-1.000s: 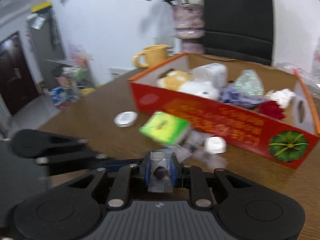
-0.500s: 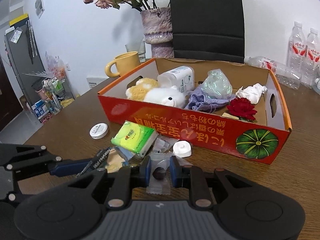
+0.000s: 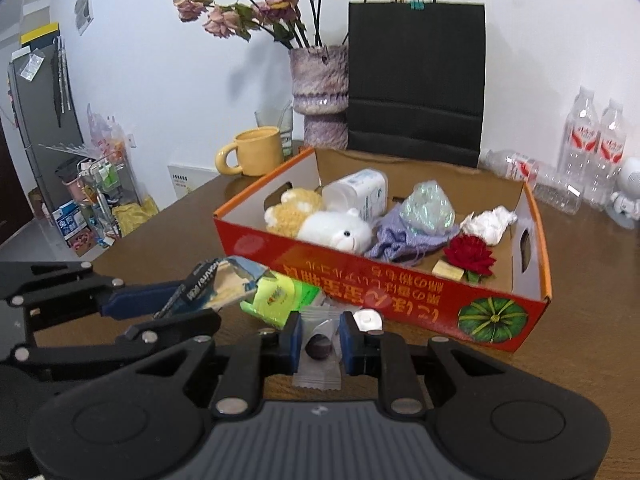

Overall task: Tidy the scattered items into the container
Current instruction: 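Lift the blue packet and clear sachet and carry both over the box, then open the left tool to drop the packet while the right tool drops the sachet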

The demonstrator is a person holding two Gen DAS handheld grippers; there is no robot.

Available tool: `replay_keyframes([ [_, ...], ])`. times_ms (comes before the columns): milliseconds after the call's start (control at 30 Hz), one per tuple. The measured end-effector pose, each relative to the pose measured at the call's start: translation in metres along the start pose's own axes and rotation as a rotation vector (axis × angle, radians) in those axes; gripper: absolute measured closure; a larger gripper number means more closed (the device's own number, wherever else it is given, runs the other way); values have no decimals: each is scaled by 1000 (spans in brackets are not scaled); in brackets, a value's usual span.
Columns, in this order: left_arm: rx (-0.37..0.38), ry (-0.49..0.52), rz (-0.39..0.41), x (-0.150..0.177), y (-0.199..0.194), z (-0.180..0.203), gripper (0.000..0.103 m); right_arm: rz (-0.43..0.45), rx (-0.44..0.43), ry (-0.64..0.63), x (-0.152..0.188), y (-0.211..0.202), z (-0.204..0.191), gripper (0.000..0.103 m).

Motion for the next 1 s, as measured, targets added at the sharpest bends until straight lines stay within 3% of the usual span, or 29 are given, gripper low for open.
replay_keyframes([
  [500,-4,-57,121,-44,9,-15,79,95,33,-14,-44,-4,-6,84],
  [1000,-47,-182,97,-51,85,-57,79,98,122,84,-55,44,55,84],
])
Point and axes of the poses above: each gripper's, at about its wrist camera, not at the fingertips, and y roughly the way its jaws point, z to its right, x to its underside, the point moved 4 cm from there along y, roughly the way its jaws point, and after that the axes turned 13 degrees about z, right-handed, at the moved point
